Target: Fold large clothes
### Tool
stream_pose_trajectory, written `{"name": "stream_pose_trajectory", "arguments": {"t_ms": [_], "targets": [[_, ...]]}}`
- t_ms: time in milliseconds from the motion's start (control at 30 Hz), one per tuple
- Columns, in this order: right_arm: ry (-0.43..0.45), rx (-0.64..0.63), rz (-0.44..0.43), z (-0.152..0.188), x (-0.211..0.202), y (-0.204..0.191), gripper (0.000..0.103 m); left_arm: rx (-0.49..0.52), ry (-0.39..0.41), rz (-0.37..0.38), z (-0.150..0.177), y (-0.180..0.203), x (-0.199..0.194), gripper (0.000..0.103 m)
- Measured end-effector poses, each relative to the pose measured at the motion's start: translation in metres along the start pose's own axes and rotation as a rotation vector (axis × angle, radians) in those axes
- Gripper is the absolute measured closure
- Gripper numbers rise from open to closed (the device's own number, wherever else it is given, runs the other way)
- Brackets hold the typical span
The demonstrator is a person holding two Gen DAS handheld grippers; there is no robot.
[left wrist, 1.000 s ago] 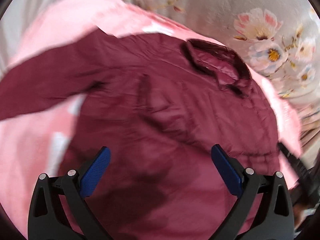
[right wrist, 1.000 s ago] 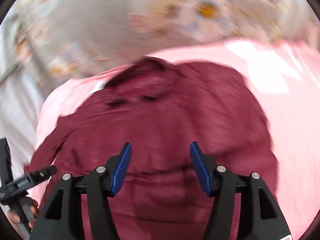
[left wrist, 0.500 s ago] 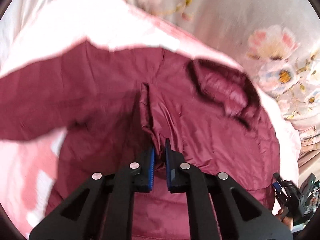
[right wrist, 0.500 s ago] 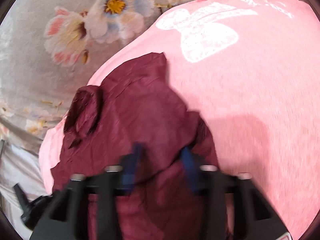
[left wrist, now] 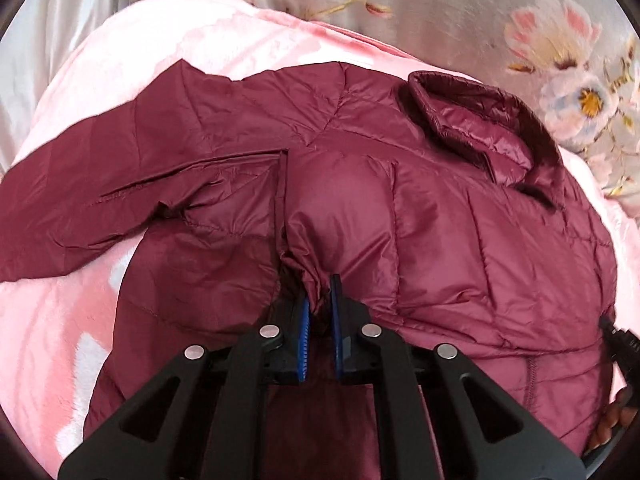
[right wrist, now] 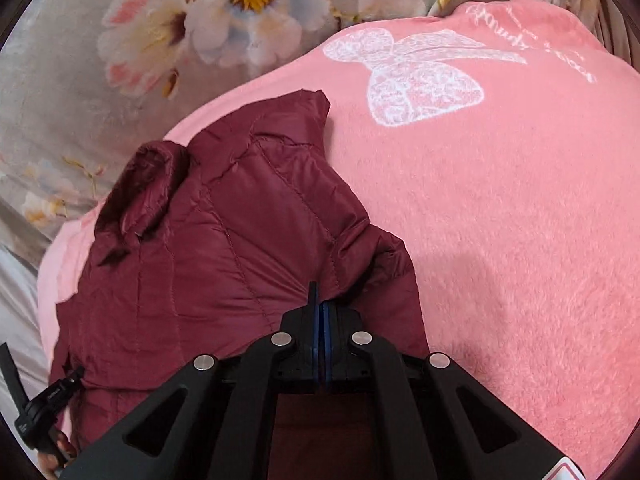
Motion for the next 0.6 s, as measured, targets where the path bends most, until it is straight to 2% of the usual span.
{"name": "stream_pose_trajectory", "arguments": {"t_ms": [100, 167, 233, 267, 367, 433, 500, 600], "targets": [[0.000, -0.050, 0.040, 0.004, -0.006, -0.003, 0.100, 0.030, 0.010, -0.033, 0.001, 0.003, -0.003, 0.090], [0.020, -0.085, 0.089, 0.007, -0.023, -0.005, 0.094, 0.062, 0.014, -0.067, 0.002, 0.000, -0.012, 0.079], [0.067, -0.107, 0.116, 0.008, -0.046, -0.008, 0.091, 0.073, 0.038, -0.091, 0.002, -0.007, -0.029, 0.045], [0.085, -0.115, 0.114, 0.007, -0.054, -0.011, 0.089, 0.076, 0.079, -0.102, -0.003, -0.013, -0.046, 0.041], [0.130, -0.195, 0.082, 0.001, -0.074, -0.046, 0.089, 0.079, 0.155, -0.112, -0.020, -0.013, -0.078, 0.041], [0.122, -0.279, 0.033, 0.003, -0.072, -0.085, 0.089, 0.078, 0.160, -0.049, -0.035, 0.007, -0.087, 0.040], [0.092, -0.344, -0.005, 0.012, -0.057, -0.119, 0.089, 0.090, 0.129, 0.005, -0.040, 0.032, -0.077, 0.040], [0.018, -0.405, -0.010, 0.034, -0.025, -0.148, 0.089, 0.144, 0.083, -0.007, -0.031, 0.064, -0.044, 0.040]]}}
Point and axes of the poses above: each gripper's, at about its wrist camera, not at the fingertips, and x roughly the way its jaws point, y to its right, z to its underside, the point moved 6 cm from there along x, roughly the way its jaws point
